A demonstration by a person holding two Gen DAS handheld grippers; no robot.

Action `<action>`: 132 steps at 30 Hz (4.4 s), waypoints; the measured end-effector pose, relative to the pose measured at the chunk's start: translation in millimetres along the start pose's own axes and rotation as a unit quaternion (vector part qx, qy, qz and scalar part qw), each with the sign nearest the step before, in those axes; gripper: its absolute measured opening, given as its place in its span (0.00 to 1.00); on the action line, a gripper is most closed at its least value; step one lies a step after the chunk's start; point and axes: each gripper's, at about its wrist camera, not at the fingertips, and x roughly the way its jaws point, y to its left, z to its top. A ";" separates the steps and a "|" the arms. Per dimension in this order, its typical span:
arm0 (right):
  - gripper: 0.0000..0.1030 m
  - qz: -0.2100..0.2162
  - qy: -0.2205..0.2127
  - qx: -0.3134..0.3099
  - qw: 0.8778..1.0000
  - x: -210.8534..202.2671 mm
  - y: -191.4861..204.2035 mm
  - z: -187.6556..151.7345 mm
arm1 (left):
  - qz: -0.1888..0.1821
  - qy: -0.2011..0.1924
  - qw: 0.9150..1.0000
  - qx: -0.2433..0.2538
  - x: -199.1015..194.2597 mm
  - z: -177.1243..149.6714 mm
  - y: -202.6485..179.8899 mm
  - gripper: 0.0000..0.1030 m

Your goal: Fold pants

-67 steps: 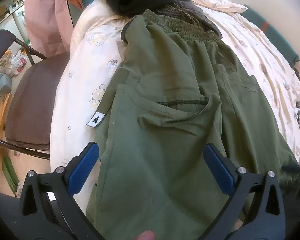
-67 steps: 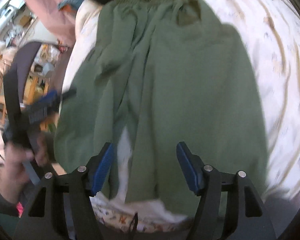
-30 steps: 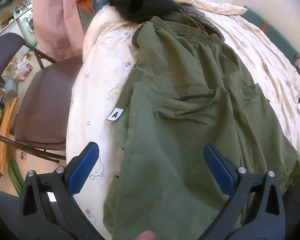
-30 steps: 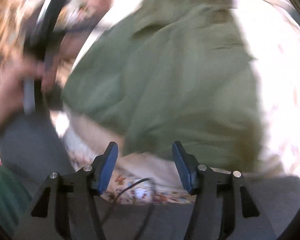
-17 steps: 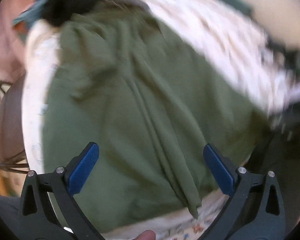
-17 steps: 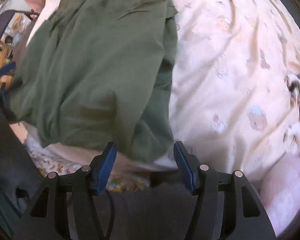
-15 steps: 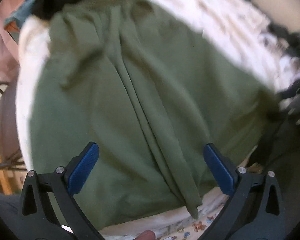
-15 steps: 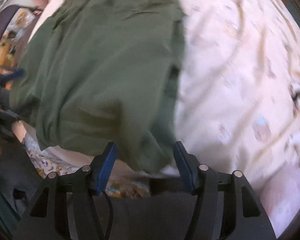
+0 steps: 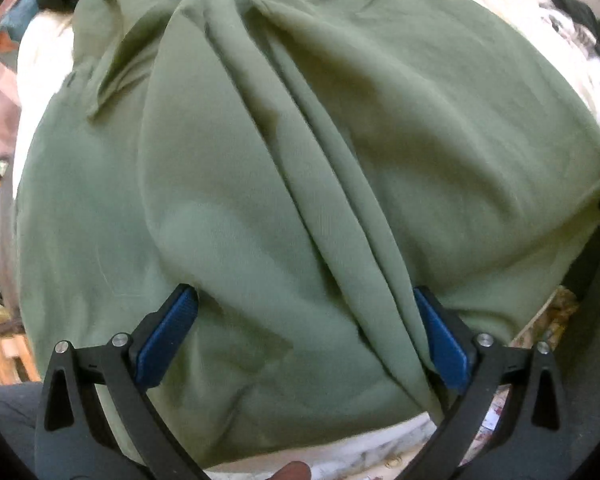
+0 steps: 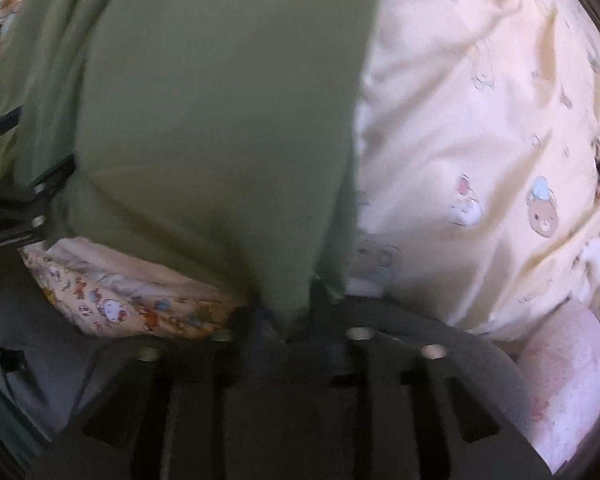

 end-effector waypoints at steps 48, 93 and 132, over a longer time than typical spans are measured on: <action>0.01 0.200 -0.307 -0.021 0.930 -72.9 112.3 216.8 | -0.110 -0.066 0.976 -0.175 8.3 101.6 258.4 0.15; 0.19 0.077 -0.322 0.029 0.943 -148.7 30.6 514.8 | 0.080 -0.100 0.985 -0.113 49.2 391.8 369.9 0.54; 0.64 0.083 -0.354 0.018 0.931 -38.8 118.3 125.1 | -0.042 -0.038 0.988 -0.143 -14.3 3.1 257.1 0.87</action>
